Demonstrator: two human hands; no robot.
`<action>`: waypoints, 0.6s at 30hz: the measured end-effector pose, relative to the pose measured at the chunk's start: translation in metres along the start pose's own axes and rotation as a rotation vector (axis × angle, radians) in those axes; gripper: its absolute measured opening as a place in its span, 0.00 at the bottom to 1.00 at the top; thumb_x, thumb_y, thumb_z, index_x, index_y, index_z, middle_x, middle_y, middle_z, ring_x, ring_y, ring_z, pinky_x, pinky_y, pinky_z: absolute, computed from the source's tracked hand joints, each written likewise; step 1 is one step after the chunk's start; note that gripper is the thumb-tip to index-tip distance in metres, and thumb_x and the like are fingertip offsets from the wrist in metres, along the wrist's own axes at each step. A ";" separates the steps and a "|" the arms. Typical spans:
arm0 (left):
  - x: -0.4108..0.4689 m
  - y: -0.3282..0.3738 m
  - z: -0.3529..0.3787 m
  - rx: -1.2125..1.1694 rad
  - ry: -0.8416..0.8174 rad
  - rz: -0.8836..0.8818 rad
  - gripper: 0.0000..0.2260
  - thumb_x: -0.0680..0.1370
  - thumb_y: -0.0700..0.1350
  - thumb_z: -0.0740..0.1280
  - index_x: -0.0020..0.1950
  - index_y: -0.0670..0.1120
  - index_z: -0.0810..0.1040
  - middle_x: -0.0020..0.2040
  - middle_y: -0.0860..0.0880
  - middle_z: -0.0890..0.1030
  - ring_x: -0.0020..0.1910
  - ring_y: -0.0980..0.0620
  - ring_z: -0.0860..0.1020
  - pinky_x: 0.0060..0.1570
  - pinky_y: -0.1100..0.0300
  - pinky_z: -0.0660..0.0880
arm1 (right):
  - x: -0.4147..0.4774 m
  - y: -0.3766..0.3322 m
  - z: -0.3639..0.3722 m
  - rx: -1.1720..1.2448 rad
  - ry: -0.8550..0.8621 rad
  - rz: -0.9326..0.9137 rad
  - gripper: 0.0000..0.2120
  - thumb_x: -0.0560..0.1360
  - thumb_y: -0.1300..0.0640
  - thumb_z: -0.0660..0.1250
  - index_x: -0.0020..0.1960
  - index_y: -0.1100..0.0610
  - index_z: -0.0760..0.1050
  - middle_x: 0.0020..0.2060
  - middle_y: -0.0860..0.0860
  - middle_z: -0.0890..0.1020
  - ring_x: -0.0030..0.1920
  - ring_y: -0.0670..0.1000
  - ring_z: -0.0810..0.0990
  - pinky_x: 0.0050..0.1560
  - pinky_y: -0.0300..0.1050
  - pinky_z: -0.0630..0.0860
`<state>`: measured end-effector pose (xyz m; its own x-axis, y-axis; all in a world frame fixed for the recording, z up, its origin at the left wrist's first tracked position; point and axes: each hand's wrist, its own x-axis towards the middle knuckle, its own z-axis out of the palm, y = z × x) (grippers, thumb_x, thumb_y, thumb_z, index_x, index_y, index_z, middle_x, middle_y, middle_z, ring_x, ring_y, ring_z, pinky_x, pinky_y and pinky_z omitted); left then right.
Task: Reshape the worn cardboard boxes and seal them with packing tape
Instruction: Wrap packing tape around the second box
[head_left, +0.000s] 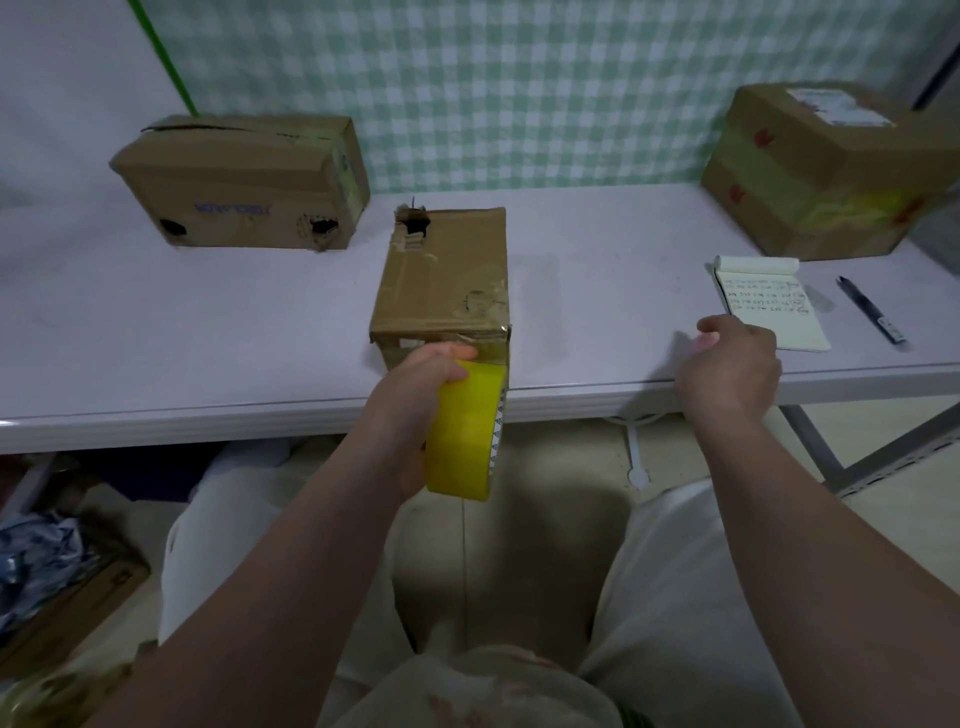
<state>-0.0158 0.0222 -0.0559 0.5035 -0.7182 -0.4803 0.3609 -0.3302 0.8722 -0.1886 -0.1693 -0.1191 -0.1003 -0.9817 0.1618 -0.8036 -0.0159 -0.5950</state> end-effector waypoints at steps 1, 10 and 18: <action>0.000 0.000 0.000 -0.003 -0.003 -0.001 0.09 0.78 0.42 0.61 0.50 0.53 0.79 0.58 0.42 0.76 0.56 0.37 0.76 0.58 0.39 0.73 | -0.002 -0.003 0.001 0.026 -0.047 0.001 0.16 0.80 0.62 0.56 0.66 0.56 0.73 0.64 0.60 0.73 0.62 0.62 0.72 0.58 0.51 0.69; 0.003 -0.004 -0.002 -0.029 -0.008 0.003 0.09 0.78 0.40 0.61 0.49 0.52 0.79 0.52 0.42 0.78 0.54 0.38 0.77 0.56 0.41 0.74 | -0.042 -0.056 -0.013 0.626 -0.407 -0.013 0.10 0.72 0.60 0.71 0.50 0.51 0.73 0.49 0.55 0.81 0.45 0.52 0.81 0.48 0.49 0.81; 0.002 -0.009 -0.001 -0.098 -0.021 0.022 0.08 0.78 0.40 0.61 0.50 0.52 0.77 0.52 0.43 0.78 0.50 0.41 0.77 0.49 0.50 0.75 | -0.078 -0.100 -0.041 0.823 -0.609 -0.259 0.03 0.76 0.60 0.67 0.50 0.55 0.77 0.43 0.57 0.84 0.29 0.43 0.76 0.29 0.33 0.71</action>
<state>-0.0170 0.0242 -0.0648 0.4955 -0.7378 -0.4585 0.4261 -0.2535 0.8684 -0.1243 -0.0828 -0.0395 0.5116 -0.8561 0.0735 -0.0896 -0.1382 -0.9863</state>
